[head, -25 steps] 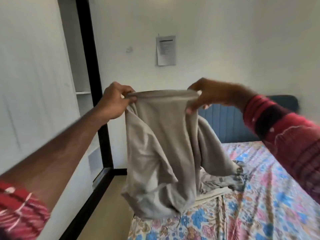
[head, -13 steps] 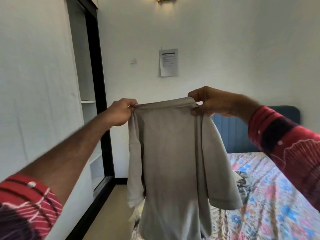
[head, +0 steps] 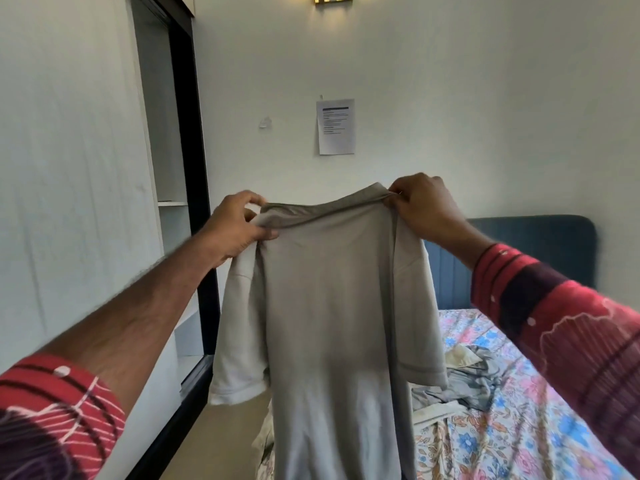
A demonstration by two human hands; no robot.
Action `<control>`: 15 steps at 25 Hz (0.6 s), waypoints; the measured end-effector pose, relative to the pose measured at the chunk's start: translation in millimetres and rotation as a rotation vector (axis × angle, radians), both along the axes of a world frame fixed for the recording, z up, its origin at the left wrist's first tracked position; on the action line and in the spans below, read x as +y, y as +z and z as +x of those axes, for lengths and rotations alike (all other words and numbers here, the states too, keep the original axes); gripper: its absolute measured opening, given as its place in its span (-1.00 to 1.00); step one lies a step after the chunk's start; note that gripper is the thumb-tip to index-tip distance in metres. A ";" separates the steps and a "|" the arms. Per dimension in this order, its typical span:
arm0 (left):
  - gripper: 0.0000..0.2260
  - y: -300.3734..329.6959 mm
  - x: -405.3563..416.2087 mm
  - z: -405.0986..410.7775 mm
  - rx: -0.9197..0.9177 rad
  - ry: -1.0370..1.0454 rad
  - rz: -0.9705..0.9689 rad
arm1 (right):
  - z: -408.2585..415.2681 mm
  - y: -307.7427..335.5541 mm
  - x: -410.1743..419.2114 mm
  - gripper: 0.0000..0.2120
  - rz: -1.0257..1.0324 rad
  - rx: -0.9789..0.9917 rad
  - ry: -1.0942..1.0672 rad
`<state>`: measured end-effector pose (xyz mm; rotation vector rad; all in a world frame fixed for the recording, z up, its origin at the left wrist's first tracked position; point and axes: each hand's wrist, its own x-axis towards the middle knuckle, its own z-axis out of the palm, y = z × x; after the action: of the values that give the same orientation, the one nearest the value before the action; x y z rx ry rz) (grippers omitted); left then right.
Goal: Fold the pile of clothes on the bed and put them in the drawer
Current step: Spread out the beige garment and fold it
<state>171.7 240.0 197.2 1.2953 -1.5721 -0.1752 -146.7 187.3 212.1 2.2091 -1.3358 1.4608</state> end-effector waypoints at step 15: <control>-0.89 -3.1 -9.7 11.2 -0.214 0.026 0.023 | -51.4 -37.9 -34.9 -0.87 0.251 -0.439 0.222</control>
<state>182.9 230.4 194.1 1.3887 -1.7361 -0.0388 -198.1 152.4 174.2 2.3399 -1.5075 2.0560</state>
